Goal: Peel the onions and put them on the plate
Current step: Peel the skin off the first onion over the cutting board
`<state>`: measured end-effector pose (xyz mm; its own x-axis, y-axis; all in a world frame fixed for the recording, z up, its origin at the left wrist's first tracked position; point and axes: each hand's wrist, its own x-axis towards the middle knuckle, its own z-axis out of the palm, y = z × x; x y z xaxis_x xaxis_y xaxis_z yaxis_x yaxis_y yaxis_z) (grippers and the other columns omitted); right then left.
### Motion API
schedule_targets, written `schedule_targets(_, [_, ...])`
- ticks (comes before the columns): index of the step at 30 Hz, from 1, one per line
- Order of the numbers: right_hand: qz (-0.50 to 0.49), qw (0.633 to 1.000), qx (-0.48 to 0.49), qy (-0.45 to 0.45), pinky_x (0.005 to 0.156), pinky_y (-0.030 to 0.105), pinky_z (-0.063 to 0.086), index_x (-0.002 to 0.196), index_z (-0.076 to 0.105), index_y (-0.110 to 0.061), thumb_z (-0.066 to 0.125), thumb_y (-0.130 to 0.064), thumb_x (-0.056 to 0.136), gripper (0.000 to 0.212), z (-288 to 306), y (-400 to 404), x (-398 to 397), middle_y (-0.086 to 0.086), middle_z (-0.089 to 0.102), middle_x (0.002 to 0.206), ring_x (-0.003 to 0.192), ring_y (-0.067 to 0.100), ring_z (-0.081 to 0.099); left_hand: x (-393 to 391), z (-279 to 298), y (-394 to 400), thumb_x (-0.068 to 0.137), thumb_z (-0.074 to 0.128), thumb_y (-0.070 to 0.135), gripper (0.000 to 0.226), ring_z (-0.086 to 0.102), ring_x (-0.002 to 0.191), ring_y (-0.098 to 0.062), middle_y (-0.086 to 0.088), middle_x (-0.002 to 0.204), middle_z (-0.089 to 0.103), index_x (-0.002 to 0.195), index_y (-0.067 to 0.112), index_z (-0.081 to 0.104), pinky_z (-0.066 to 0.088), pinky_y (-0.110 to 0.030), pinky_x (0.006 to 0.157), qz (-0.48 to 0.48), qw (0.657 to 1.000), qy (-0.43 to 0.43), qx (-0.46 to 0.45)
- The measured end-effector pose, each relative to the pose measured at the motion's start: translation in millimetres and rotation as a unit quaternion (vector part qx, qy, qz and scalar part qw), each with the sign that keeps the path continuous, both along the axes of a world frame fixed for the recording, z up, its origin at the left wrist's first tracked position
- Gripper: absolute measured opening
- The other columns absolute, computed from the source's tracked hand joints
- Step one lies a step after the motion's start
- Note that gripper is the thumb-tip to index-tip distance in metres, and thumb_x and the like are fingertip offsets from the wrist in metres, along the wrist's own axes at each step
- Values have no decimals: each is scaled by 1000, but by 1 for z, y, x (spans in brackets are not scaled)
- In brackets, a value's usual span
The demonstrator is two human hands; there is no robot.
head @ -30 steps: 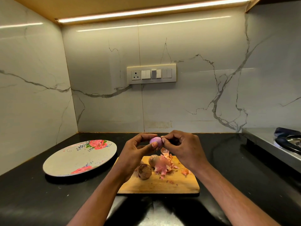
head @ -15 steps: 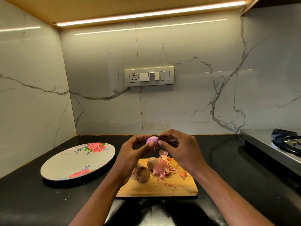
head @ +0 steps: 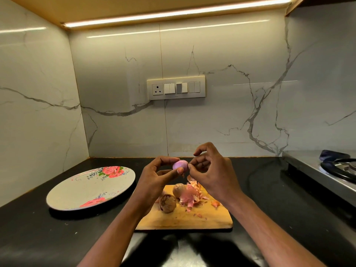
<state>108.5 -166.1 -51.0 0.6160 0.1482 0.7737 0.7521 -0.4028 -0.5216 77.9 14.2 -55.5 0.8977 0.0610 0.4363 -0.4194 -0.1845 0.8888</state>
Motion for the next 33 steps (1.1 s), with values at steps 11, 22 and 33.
schedule_targets(11, [-44, 999, 12, 18, 58, 9, 50, 96, 57, -30, 80, -25, 82, 28, 1, -9, 9, -19, 63, 80, 72, -2, 64, -2, 0, -2, 83, 75, 23, 35, 68, 108, -10, 11, 113, 70, 117, 23, 66, 54, -20, 80, -50, 999, 20, 10])
schedule_targets(22, [45, 994, -3, 102, 73, 7, 50, 110, 75, -26, 68, -30, 95, 18, -2, -6, 10, -14, 72, 100, 91, -2, 65, -1, 1, -1, 87, 63, 28, 41, 72, 104, -24, -8, 118, 70, 127, 19, 61, 58, -33, 88, -91, 990, 51, -91])
schedule_targets(33, [54, 996, 29, 71, 80, 20, 59, 110, 75, -23, 74, -35, 88, 25, -3, -1, 6, -12, 75, 98, 91, -1, 70, 3, -1, 0, 80, 70, 33, 42, 72, 101, -17, -1, 109, 75, 121, 25, 64, 58, -30, 85, -54, 995, 44, -73])
